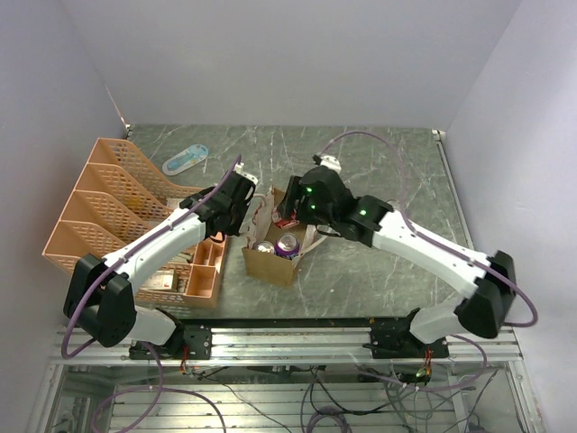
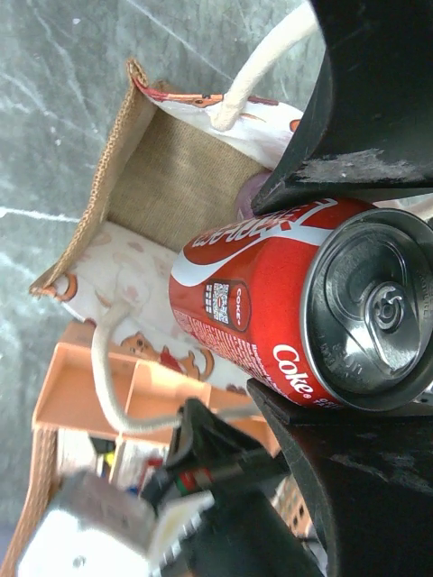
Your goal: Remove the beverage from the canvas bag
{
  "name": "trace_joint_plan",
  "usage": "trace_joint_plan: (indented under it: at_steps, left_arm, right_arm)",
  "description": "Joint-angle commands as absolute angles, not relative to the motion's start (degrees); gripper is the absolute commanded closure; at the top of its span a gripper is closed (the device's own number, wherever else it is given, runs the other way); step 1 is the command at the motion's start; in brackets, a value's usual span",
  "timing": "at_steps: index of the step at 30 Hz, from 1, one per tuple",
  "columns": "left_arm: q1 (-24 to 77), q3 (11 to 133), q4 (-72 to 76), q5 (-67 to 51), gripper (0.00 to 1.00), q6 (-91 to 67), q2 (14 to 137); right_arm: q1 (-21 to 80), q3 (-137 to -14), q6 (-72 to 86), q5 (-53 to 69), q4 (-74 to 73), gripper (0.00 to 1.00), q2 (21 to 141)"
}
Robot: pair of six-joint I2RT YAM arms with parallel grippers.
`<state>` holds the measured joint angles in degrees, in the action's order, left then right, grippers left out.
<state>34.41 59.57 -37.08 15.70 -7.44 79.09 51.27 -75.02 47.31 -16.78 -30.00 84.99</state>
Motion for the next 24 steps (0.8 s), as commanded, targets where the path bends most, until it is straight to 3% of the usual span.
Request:
trace_joint_plan:
  at_steps: [1,14,19,24]
  left_arm:
    - [34.89,61.09,-36.3,14.37,0.93,-6.99,79.28]
    - [34.87,61.18,-36.3,13.92,0.93,-6.98,79.19]
    - [34.89,61.17,-36.39,13.84,0.93,-7.03,79.23]
    - [34.89,61.17,-36.43,13.96,0.93,-7.0,79.52]
  right_arm:
    - [50.56,-70.55,45.53,-16.2,-15.32,1.0,74.64]
    - [50.45,-54.29,33.78,-36.56,-4.37,1.0,48.6]
    - [50.45,-56.07,28.72,-57.48,-13.03,0.99,51.15]
    - [50.47,-56.53,35.21,-79.77,-24.22,1.0,56.98]
